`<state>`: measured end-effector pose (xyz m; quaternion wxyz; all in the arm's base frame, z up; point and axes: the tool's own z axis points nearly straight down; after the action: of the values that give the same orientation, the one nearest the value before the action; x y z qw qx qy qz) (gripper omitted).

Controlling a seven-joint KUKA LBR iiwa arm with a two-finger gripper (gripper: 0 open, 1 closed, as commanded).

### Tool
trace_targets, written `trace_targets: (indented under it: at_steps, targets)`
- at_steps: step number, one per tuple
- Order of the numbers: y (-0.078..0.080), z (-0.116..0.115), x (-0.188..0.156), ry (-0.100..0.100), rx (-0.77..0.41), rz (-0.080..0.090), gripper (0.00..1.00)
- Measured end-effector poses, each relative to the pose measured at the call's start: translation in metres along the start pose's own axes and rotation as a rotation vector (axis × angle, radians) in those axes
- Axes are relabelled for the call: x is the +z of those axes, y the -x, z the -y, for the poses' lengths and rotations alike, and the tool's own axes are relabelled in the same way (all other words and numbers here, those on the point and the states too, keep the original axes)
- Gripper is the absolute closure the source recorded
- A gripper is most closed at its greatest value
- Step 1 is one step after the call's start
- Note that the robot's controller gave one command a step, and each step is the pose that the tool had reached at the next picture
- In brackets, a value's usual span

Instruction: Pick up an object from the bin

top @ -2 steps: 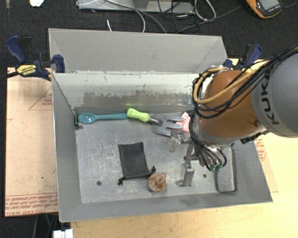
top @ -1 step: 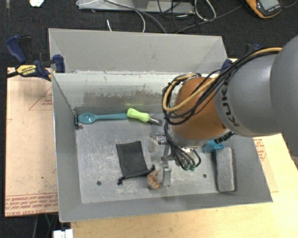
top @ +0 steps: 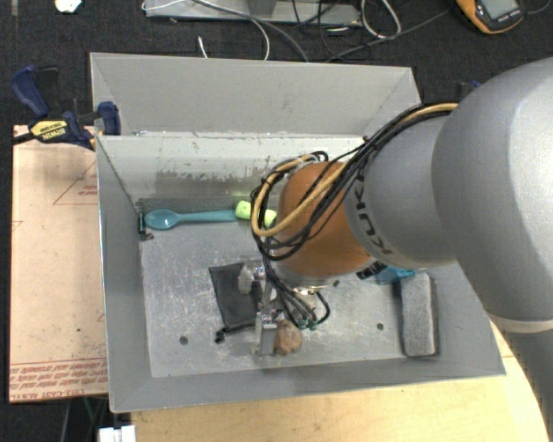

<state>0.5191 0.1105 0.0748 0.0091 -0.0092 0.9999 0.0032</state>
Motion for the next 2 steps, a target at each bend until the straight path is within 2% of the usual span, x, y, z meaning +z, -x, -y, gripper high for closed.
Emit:
trace_targets:
  at_steps: [1,2]
  targets:
    - [-0.0161,-0.0108,0.0043,-0.003,0.088,-0.016,1.00]
    - [-0.0161,-0.0108,0.0043,-0.003,0.088,-0.016,1.00]
